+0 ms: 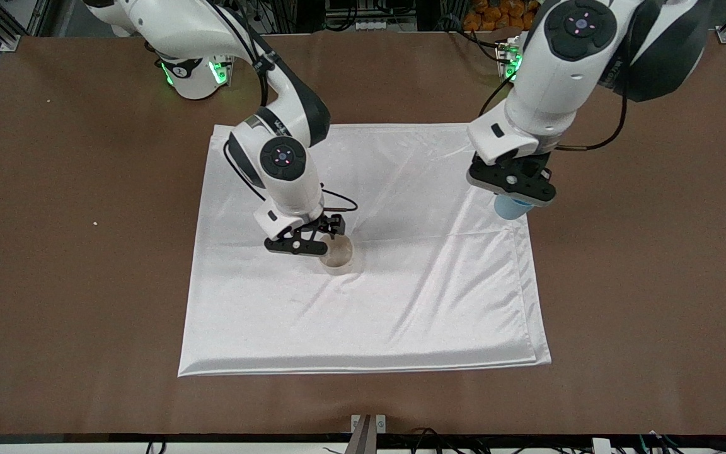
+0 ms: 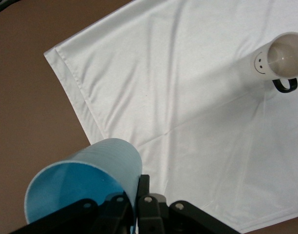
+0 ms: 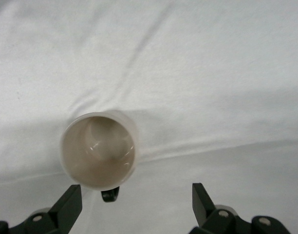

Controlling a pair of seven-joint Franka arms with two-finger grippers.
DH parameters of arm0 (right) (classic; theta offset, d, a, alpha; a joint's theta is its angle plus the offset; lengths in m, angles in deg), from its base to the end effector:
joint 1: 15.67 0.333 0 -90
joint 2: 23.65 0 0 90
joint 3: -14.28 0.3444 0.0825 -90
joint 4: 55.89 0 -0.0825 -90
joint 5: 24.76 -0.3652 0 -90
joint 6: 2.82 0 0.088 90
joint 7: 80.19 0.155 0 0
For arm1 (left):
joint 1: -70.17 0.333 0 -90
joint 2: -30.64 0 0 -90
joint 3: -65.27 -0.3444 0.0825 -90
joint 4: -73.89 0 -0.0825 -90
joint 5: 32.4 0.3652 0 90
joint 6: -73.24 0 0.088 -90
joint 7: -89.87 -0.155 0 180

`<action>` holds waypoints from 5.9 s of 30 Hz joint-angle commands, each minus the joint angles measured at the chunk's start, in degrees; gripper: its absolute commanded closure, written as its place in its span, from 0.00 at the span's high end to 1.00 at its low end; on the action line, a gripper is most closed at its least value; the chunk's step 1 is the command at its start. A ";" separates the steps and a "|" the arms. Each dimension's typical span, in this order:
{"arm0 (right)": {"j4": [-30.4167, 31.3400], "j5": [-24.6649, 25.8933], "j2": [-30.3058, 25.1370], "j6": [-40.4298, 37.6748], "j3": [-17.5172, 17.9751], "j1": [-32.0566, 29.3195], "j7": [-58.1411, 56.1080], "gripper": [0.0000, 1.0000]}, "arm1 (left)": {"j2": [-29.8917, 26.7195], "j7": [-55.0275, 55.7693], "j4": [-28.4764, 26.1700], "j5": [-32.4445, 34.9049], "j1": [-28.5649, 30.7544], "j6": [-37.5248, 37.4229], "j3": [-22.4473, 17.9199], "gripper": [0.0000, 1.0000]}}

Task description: Place blue cup into white mug on cloth

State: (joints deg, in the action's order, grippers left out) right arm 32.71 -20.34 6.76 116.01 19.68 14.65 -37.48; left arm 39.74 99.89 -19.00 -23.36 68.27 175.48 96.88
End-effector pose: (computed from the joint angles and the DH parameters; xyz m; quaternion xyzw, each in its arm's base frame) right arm 0.5714 0.3913 0.3293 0.9988 -0.0488 0.0061 0.0079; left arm 0.5181 -0.2949 0.5233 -0.9758 0.2154 -0.0266 0.0280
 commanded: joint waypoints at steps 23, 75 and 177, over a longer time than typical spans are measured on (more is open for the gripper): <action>3.68 0.33 -3.42 -0.45 0.22 -26.54 -32.68 1.00 | 16.56 -0.26 8.95 8.27 -18.14 4.11 3.46 0.00; 32.96 -0.29 -31.54 5.29 0.40 -33.14 -33.56 1.00 | 36.96 -17.84 19.68 14.78 -36.78 28.63 -16.41 0.00; -2.29 -5.83 -32.52 -34.90 0.05 -39.29 -43.76 1.00 | -11.29 7.92 -7.92 -9.12 -10.59 -0.28 -16.50 1.00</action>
State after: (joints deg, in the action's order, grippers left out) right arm 31.45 -25.58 -25.99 82.53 19.04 -23.40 -81.76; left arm 30.62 107.45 -25.39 -28.96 53.28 176.30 80.00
